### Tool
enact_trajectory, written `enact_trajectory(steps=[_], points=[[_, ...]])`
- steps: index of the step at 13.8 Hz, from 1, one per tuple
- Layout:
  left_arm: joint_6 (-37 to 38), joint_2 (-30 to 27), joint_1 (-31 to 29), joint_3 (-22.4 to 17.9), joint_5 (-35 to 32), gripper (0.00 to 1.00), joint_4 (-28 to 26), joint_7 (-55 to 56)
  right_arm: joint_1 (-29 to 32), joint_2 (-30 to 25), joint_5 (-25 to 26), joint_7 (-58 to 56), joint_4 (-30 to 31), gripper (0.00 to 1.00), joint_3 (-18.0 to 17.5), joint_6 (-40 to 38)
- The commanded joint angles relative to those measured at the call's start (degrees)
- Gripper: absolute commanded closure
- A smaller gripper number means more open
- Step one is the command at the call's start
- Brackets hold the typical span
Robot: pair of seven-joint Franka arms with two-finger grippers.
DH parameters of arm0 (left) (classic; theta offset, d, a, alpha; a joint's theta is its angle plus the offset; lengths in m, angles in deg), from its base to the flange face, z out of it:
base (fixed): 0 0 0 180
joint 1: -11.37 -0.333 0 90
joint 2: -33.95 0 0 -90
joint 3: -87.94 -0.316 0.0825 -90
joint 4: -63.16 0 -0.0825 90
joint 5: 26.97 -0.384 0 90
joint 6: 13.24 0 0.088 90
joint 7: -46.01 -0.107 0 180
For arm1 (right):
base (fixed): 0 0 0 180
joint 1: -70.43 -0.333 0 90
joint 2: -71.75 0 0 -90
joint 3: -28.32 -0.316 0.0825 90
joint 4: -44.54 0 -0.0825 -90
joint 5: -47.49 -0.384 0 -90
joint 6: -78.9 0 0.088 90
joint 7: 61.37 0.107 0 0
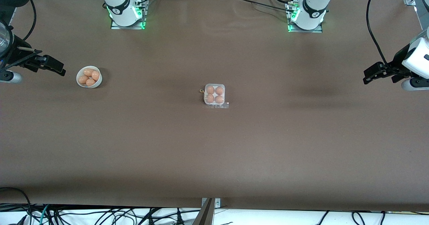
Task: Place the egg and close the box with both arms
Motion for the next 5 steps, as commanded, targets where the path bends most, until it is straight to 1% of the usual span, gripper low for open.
enact_trajectory(steps=[1, 3, 4, 5], points=[[-0.93, -1.50, -0.64, 0.56, -1.65, 0.00, -1.73, -0.68, 0.17, -0.63, -0.72, -0.99, 0.52, 0.00, 0.10, 0.05], [-0.93, -1.50, -0.73, 1.52, -1.56, 0.00, -1.73, -0.59, 0.17, -0.63, -0.72, -0.99, 0.52, 0.00, 0.10, 0.05], [-0.93, -1.50, -1.95, 2.48, -1.56, 0.00, -1.73, -0.59, 0.17, -0.63, -0.72, -0.99, 0.52, 0.00, 0.10, 0.05], [-1.01, -1.41, -3.52, 4.41, -1.56, 0.00, -1.73, -0.51, 0.17, -0.63, -0.72, -0.99, 0.52, 0.00, 0.10, 0.05]])
